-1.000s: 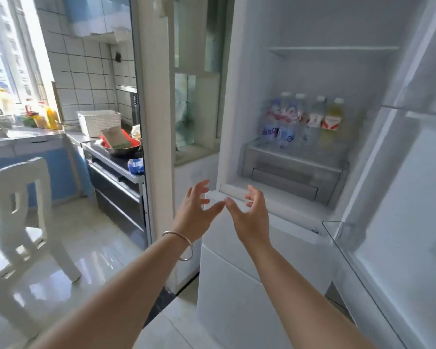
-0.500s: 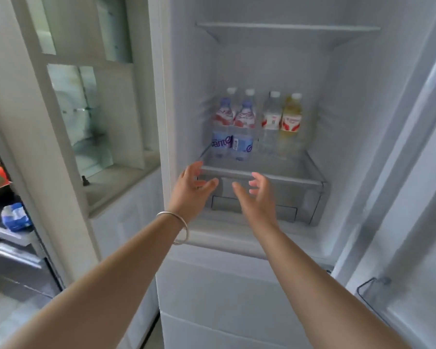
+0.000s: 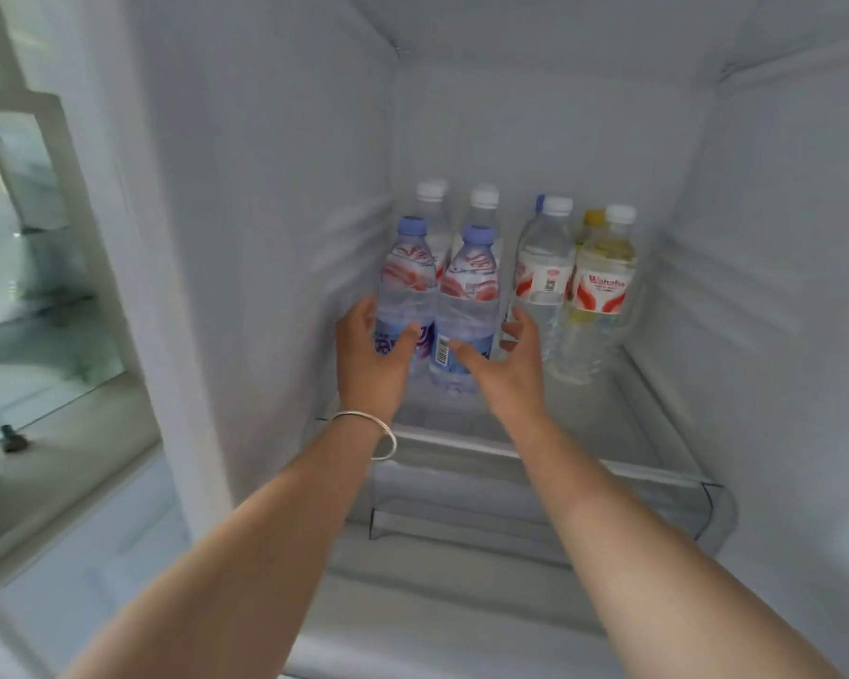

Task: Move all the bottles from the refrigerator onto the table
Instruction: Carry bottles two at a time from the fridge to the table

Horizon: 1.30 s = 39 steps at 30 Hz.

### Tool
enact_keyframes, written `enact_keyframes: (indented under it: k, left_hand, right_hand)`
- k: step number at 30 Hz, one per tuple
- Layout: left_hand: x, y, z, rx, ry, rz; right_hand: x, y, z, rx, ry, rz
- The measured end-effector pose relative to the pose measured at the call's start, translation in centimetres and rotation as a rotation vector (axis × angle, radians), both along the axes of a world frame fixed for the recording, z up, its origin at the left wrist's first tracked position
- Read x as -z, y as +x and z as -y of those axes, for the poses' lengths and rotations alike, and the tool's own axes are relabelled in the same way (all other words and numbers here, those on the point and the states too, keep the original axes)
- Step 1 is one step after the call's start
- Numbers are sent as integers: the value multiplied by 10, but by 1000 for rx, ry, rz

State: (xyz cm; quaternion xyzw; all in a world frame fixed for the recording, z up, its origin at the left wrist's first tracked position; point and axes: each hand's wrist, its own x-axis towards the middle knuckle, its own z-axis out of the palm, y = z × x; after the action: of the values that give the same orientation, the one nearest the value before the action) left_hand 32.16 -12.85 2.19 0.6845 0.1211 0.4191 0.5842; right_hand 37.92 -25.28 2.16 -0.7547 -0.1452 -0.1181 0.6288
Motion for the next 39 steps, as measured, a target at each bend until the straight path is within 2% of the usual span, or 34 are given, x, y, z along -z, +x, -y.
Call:
enact_keyframes:
  k: [4,11,20,25,33,39]
  left_hand:
    - [5,36,-9,-72,-32,9]
    - [-4,69,-16,39,-173,66]
    - [-9,68,-17,-87,-73,-49]
    - [-23,49,-8,-152,-4,-30]
    - [-34,-14,17,105,-2,8]
    - [-27,-103,43,298,-10,-4]
  right_hand:
    - [0,24,-11,-83,72,41]
    - [1,39,-24,-58,143,113]
    - [4,31,-43,49,180,98]
    - [-7,20,-35,65,196,136]
    - [-20,-54,5,183,178,189]
    - [-13,-163,31,367,203,187]
